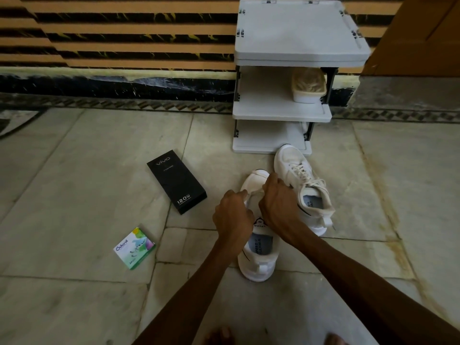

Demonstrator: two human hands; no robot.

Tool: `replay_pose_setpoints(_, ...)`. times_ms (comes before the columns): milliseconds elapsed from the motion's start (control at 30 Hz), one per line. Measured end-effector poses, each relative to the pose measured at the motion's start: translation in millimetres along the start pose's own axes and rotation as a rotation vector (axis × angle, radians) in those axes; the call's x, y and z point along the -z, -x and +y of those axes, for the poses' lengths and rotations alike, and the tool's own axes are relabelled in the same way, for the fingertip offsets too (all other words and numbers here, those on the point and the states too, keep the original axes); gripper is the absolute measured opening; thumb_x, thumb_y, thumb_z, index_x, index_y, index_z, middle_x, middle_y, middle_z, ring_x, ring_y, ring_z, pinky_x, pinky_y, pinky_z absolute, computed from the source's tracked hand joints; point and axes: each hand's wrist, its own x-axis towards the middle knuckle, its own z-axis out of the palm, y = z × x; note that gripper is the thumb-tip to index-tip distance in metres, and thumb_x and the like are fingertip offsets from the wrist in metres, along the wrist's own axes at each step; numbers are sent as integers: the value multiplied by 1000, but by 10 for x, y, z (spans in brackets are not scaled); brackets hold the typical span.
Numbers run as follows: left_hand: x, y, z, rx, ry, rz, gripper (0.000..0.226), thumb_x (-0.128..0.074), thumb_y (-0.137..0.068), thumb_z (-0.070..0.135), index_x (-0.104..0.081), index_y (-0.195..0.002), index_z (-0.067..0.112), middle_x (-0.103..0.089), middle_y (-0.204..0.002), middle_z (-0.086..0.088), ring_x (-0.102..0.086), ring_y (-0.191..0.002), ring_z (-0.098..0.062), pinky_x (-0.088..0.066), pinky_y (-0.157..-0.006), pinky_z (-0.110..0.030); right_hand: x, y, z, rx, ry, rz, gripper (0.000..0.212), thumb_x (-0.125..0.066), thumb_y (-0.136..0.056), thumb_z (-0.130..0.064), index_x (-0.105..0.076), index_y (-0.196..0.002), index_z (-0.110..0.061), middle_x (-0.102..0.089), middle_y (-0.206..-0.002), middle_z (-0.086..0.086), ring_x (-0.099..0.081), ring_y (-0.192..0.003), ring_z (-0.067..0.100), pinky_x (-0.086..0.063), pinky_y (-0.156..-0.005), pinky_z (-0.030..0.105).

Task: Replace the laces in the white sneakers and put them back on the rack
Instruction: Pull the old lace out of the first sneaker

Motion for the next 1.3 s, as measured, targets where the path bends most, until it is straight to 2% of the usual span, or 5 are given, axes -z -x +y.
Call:
replay_pose_setpoints(467,55,-120,12,161,113,-205,45,-63,-88,17,-56,-130,32,-53,-131,1,-58,-111,-24,-51,-89,-37,305,-174,63,34,68,-90,21,-58,-78,1,-58,-97,-9,-61,-95,10,-62,-78,31,-38,-59,30)
replay_pose_setpoints(633,75,-131,15,149,91,-242,48,-61,-88,15,-54,-132,32,-47,-132,-1,-56,-112,-25,-50,-89,-37,537,-376,126,7,-228,187,27,-55,-73,12,-53,-76,-15,-59,-80,2,-57,-70,21,-40,-57,31)
replay_pose_setpoints(767,89,-116,13,139,91,-269,48,-59,-86,14,-52,-130,33,-45,-131,-1,-56,-110,-24,-48,-85,-33,677,-573,164,36,-556,27,17,-61,-86,4,-65,-94,-11,-67,-91,3,-68,-74,17,-58,-62,28)
replay_pose_setpoints(1067,45,-42,61,-61,-82,-294,55,-56,-94,15,-42,-140,41,-34,-134,-4,-54,-110,-26,-46,-85,-36,424,-351,337,1,-29,-380,14,-62,-85,-5,-75,-89,-8,-74,-85,11,-69,-75,24,-53,-67,27)
replay_pose_setpoints(1300,11,-5,51,-118,-160,-288,59,-57,-94,20,-35,-144,40,-30,-138,-7,-50,-115,-25,-46,-89,-37,218,-184,276,26,171,-273,16,-58,-87,-14,-67,-99,-9,-69,-96,13,-67,-84,32,-51,-67,31)
